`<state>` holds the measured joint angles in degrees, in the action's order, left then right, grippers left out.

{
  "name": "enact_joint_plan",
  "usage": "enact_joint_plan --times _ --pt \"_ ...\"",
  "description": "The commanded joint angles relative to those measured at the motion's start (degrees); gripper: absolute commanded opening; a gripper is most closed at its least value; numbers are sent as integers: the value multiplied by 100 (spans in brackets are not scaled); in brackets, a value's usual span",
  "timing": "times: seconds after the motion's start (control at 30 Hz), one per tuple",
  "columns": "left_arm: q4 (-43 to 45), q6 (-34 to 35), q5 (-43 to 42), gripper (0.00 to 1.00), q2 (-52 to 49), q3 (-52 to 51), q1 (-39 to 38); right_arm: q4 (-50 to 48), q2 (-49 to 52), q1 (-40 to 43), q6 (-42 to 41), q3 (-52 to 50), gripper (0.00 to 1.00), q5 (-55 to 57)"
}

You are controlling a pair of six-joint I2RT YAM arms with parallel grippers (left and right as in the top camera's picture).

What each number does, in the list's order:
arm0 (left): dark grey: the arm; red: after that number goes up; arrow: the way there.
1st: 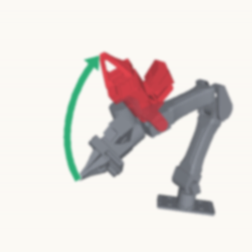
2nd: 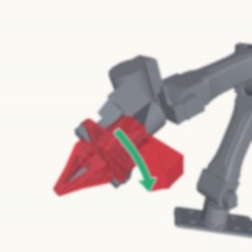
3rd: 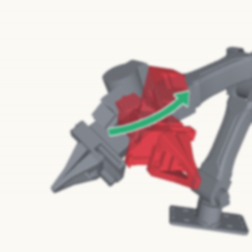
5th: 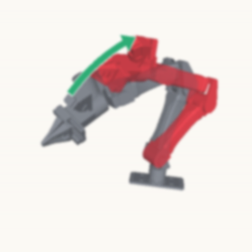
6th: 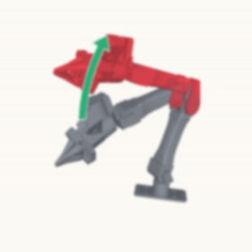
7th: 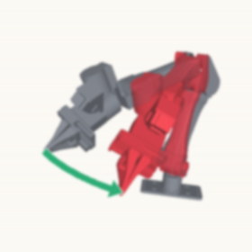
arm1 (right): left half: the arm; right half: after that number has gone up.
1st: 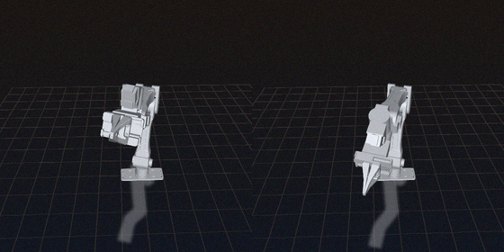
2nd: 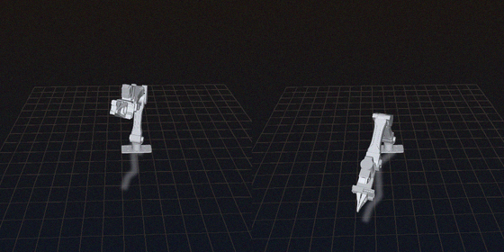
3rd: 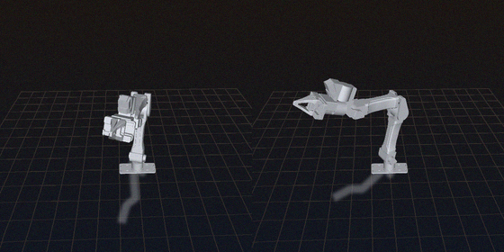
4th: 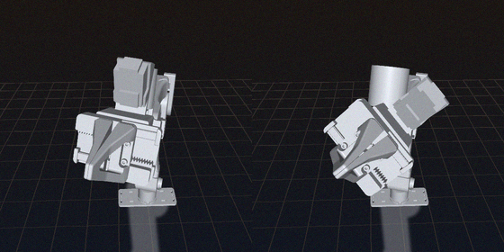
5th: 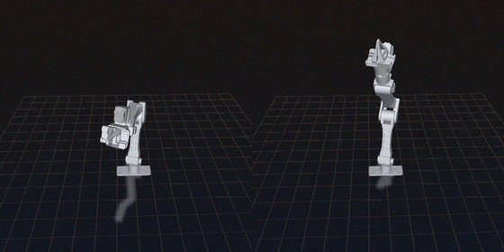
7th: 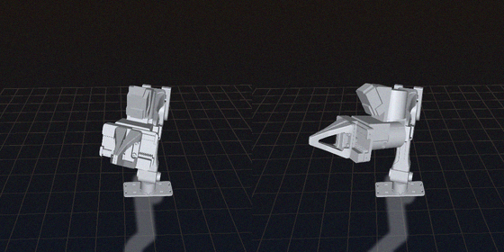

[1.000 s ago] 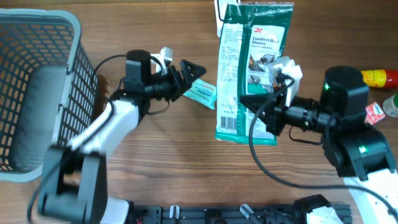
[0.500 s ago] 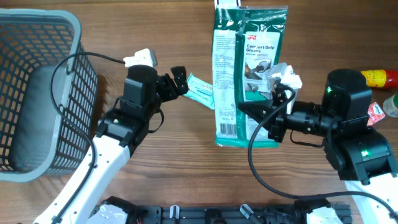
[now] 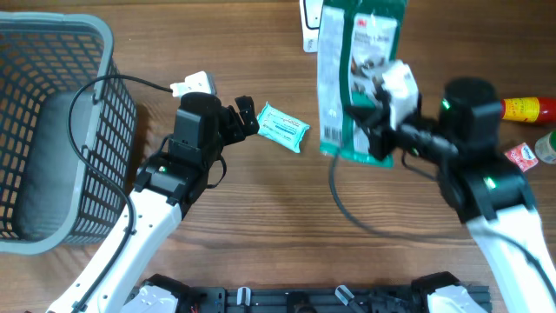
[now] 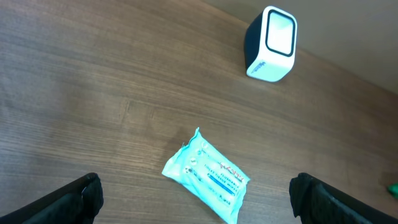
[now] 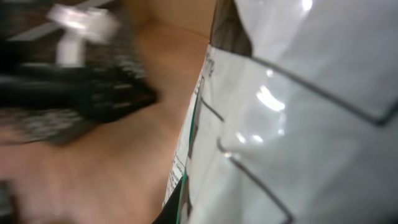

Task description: Scan the item barcode

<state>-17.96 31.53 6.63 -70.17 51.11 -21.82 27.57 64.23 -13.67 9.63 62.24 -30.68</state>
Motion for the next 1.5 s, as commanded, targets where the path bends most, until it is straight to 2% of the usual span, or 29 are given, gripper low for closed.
enact_joint_plan --times 0.0,0.13,0.27,0.37,0.47,0.6,1.1,1.27,1.47 --pt "2 -114 118 100 4 42 -31 -638 894 17 531 0 4 1084" --pt "-39 -114 118 100 4 42 -31 -1945 1696 17 516 0 4 1786" --pt "-39 -111 118 100 4 42 -31 -3333 2216 17 621 0 5 1784" --pt "-42 -114 118 100 4 42 -31 -4227 2645 13 935 0 5 1886" --pt "-39 -111 118 100 4 42 -31 -5191 3294 -20 1394 33 4 2461" --pt "-39 -114 118 100 4 42 -31 -6006 3960 -125 1919 275 4 2979" --pt "-39 -114 118 100 4 42 -31 -6288 6391 -710 4765 2640 4 4315" --pt "-39 -111 118 100 4 42 -31 -6277 6778 -848 4968 2929 4 4428" --pt "-42 -114 118 100 4 42 -31 -6186 6942 -879 5746 2942 4 4739"
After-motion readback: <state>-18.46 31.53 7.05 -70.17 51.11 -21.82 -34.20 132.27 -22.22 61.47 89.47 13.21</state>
